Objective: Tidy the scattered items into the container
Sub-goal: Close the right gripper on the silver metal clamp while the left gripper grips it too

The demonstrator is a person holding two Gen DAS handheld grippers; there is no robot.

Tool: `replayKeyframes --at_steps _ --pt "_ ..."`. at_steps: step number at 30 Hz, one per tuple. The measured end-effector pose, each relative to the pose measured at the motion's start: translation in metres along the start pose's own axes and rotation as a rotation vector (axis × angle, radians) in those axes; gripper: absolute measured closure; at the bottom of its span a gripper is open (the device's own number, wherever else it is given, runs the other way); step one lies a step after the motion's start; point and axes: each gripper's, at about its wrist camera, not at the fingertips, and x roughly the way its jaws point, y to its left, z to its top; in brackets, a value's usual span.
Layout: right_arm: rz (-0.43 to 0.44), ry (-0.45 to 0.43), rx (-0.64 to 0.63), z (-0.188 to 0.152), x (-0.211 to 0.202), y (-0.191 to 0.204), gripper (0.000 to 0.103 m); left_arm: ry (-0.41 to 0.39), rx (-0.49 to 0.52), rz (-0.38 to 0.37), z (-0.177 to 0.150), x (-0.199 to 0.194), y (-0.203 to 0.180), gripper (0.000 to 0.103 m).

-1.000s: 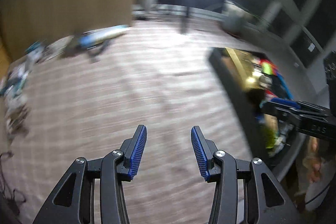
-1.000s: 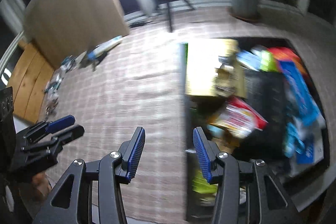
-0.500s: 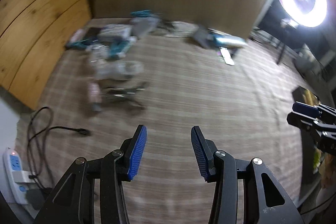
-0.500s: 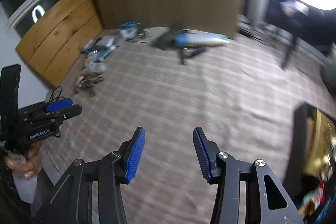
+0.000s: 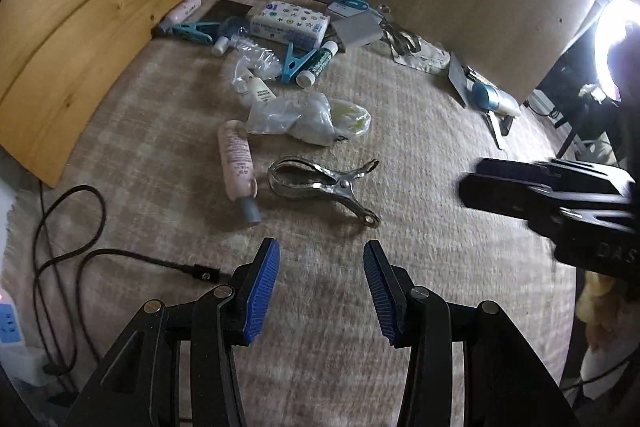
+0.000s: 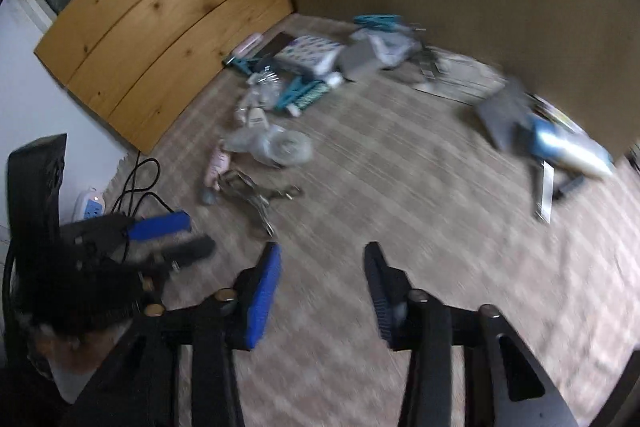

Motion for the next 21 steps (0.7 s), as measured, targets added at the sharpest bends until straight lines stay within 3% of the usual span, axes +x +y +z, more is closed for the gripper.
replayKeyframes --at_steps 5,11,21 --pt "0.095 0.086 -0.022 0.032 0.041 0.014 0.072 0.002 -0.022 -0.029 0.008 0.012 0.001 0.056" --pt "0.148 0.149 -0.003 0.052 0.079 0.02 0.073 0.003 -0.088 -0.08 0.017 0.027 0.011 0.056" --pt "0.291 0.234 0.123 0.04 0.095 0.007 0.074 -0.025 -0.095 -0.118 0.018 0.037 0.012 0.056"
